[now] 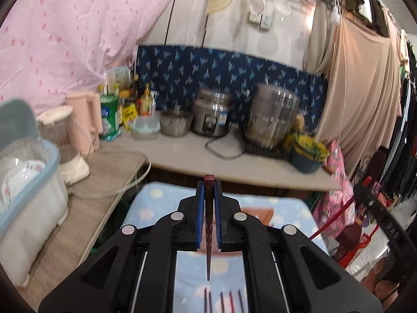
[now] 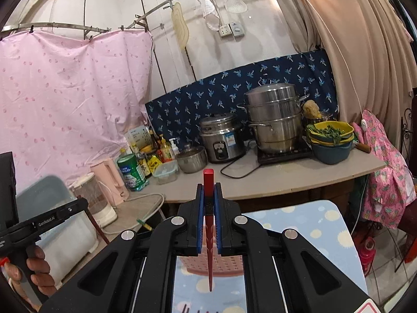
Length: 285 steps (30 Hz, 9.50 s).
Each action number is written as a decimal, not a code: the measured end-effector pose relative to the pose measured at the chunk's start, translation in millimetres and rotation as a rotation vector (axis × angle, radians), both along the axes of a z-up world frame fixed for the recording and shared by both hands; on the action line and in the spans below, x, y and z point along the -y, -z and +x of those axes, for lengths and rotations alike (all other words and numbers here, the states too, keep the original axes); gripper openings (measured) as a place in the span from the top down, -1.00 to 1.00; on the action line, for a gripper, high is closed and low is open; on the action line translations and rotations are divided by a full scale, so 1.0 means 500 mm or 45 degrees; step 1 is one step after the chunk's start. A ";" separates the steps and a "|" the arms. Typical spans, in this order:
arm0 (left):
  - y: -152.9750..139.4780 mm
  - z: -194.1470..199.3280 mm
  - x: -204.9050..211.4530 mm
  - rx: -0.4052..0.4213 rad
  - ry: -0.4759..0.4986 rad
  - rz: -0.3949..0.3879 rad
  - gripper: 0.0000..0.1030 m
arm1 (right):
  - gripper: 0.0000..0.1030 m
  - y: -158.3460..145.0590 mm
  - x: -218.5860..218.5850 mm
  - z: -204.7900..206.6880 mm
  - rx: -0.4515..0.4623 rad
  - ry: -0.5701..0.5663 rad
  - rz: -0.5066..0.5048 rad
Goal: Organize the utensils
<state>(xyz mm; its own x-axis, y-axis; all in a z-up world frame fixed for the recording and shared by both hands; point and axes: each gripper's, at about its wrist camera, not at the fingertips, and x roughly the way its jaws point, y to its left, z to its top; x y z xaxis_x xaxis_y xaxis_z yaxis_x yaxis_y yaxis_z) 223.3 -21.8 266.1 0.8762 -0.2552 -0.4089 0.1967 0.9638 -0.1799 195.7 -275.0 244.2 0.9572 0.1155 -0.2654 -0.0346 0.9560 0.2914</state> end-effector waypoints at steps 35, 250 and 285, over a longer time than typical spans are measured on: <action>0.117 0.149 0.078 -0.016 -0.080 0.118 0.25 | 0.31 0.130 -0.004 0.168 -0.167 0.043 -0.042; 0.603 -0.279 -0.040 -0.732 0.012 0.238 0.60 | 0.86 0.421 -0.102 -0.330 -0.540 0.059 -0.147; 0.302 -0.244 -0.016 -0.308 -0.011 0.248 0.86 | 0.86 0.271 -0.086 -0.263 -0.318 0.028 -0.122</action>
<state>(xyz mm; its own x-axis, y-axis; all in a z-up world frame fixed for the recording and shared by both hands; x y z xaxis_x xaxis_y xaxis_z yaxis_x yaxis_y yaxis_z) 101.2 -13.6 114.9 0.7490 -0.1445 -0.6466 0.1624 0.9862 -0.0323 64.4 -232.1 108.6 0.8625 0.0589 -0.5026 0.0478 0.9793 0.1968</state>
